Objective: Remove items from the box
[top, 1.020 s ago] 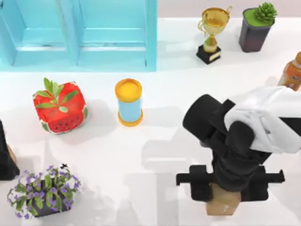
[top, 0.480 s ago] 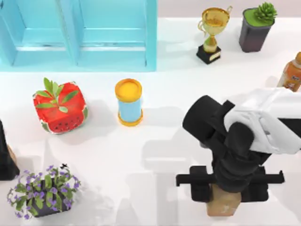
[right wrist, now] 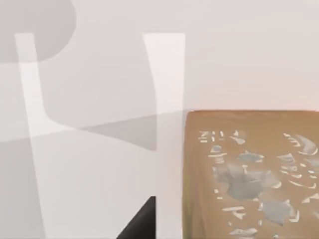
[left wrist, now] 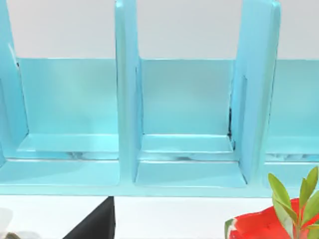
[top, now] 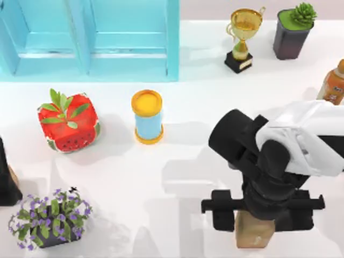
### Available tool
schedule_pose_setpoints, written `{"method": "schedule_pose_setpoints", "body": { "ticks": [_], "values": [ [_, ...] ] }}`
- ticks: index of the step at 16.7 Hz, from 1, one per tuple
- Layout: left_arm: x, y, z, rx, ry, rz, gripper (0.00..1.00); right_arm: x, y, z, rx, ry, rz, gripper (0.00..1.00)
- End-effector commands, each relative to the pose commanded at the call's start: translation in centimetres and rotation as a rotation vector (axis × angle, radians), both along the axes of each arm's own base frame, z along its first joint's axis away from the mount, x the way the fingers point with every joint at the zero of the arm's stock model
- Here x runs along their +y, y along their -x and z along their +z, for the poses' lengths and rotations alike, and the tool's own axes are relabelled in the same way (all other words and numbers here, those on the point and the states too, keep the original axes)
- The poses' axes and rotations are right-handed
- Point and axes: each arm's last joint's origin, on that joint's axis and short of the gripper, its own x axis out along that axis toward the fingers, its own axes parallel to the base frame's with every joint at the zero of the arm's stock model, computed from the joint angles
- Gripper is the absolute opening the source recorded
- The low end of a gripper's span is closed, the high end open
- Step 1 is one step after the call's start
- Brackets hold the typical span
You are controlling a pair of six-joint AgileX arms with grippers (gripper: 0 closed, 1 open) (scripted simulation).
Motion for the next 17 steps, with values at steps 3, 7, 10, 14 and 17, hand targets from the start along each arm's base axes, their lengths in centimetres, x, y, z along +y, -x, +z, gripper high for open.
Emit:
{"method": "schedule_pose_setpoints", "body": {
  "ticks": [3, 7, 10, 14, 17],
  "values": [
    [0.0, 0.0, 0.0, 0.000, 0.000, 0.000, 1.00, 0.0, 0.0, 0.0, 0.000, 0.000, 0.000, 1.00],
    [0.0, 0.0, 0.0, 0.000, 0.000, 0.000, 1.00, 0.0, 0.0, 0.0, 0.000, 0.000, 0.000, 1.00],
    [0.0, 0.0, 0.0, 0.000, 0.000, 0.000, 1.00, 0.0, 0.0, 0.1, -0.001, -0.001, -0.001, 1.00],
    [0.0, 0.0, 0.0, 0.000, 0.000, 0.000, 1.00, 0.4, -0.3, 3.0, -0.005, -0.005, -0.001, 1.00],
    [0.0, 0.0, 0.0, 0.000, 0.000, 0.000, 1.00, 0.2, -0.1, 5.7, 0.020, 0.021, -0.001, 1.00]
  ]
}}
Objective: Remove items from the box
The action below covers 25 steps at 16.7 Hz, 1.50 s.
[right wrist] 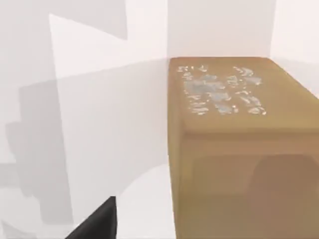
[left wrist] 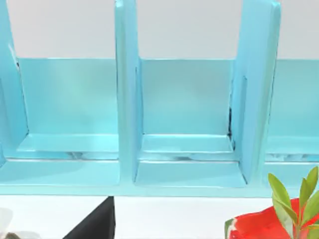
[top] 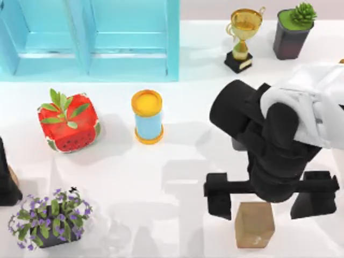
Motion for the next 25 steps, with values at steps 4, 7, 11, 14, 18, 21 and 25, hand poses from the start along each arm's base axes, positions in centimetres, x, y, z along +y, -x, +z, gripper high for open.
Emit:
{"method": "schedule_pose_setpoints", "body": {
  "ticks": [4, 7, 11, 14, 18, 21, 25],
  "values": [
    [0.0, 0.0, 0.0, 0.000, 0.000, 0.000, 1.00, -0.2, 0.1, 2.3, -0.021, -0.021, 0.001, 1.00],
    [0.0, 0.0, 0.0, 0.000, 0.000, 0.000, 1.00, -0.1, 0.0, 2.2, -0.018, -0.018, 0.003, 1.00],
    [0.0, 0.0, 0.0, 0.000, 0.000, 0.000, 1.00, -1.6, -3.0, 2.6, -0.008, -0.011, 0.004, 1.00],
    [0.0, 0.0, 0.0, 0.000, 0.000, 0.000, 1.00, -5.3, -7.6, 3.3, 0.005, -0.007, 0.003, 1.00],
    [0.0, 0.0, 0.0, 0.000, 0.000, 0.000, 1.00, -15.1, -13.7, 4.3, 0.015, -0.016, -0.009, 1.00],
    [0.0, 0.0, 0.0, 0.000, 0.000, 0.000, 1.00, -24.3, -15.7, 5.1, 0.009, -0.026, -0.019, 1.00],
    [0.0, 0.0, 0.0, 0.000, 0.000, 0.000, 1.00, -33.6, -15.1, 6.0, -0.011, -0.029, -0.021, 1.00]
  ]
}}
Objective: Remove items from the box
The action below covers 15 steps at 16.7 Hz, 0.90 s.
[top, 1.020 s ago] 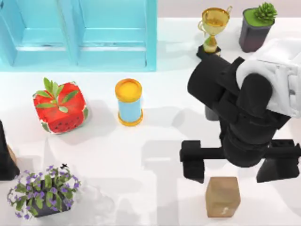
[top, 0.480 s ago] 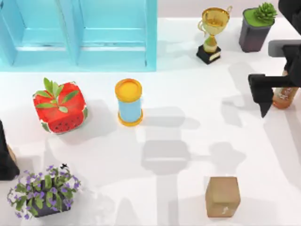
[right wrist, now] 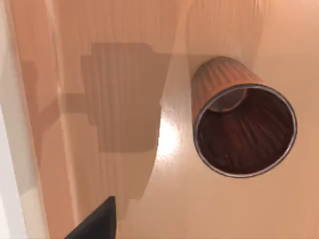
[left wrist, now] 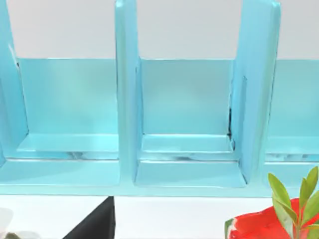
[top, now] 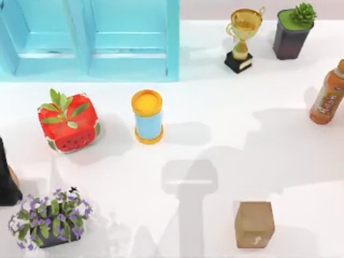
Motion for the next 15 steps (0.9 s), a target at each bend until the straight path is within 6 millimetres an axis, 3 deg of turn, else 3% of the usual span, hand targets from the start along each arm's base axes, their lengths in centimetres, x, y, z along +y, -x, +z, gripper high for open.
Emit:
{"method": "schedule_pose_setpoints", "body": {
  "ticks": [3, 8, 10, 15],
  "values": [
    [0.0, 0.0, 0.0, 0.000, 0.000, 0.000, 1.00, -2.8, 0.6, 0.4, -0.010, 0.003, 0.000, 1.00],
    [0.0, 0.0, 0.0, 0.000, 0.000, 0.000, 1.00, -2.8, 0.7, 0.4, -0.013, 0.005, 0.002, 1.00],
    [0.0, 0.0, 0.0, 0.000, 0.000, 0.000, 1.00, -3.2, 0.4, -0.7, -0.012, 0.004, 0.001, 1.00],
    [0.0, 0.0, 0.0, 0.000, 0.000, 0.000, 1.00, -3.9, 0.1, -5.6, -0.011, 0.003, 0.000, 1.00]
  ]
}}
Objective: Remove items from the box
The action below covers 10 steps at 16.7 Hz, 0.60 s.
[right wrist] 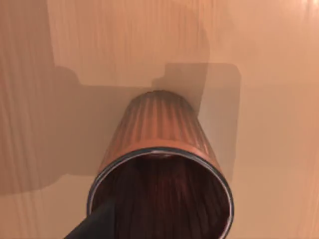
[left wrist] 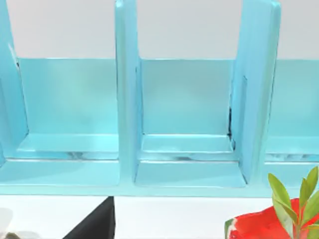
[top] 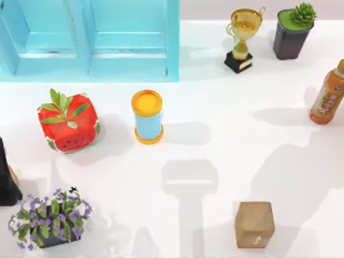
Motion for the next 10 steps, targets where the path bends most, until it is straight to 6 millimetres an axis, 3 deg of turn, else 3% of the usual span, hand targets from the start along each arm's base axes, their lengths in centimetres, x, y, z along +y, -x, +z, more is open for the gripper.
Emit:
{"method": "schedule_pose_setpoints", "body": {
  "ticks": [5, 10],
  "values": [
    [0.0, 0.0, 0.0, 0.000, 0.000, 0.000, 1.00, 0.9, 0.5, -3.5, 0.002, -0.002, 0.002, 1.00],
    [0.0, 0.0, 0.0, 0.000, 0.000, 0.000, 1.00, 1.0, 0.5, -4.0, 0.001, 0.000, 0.000, 1.00]
  ]
}}
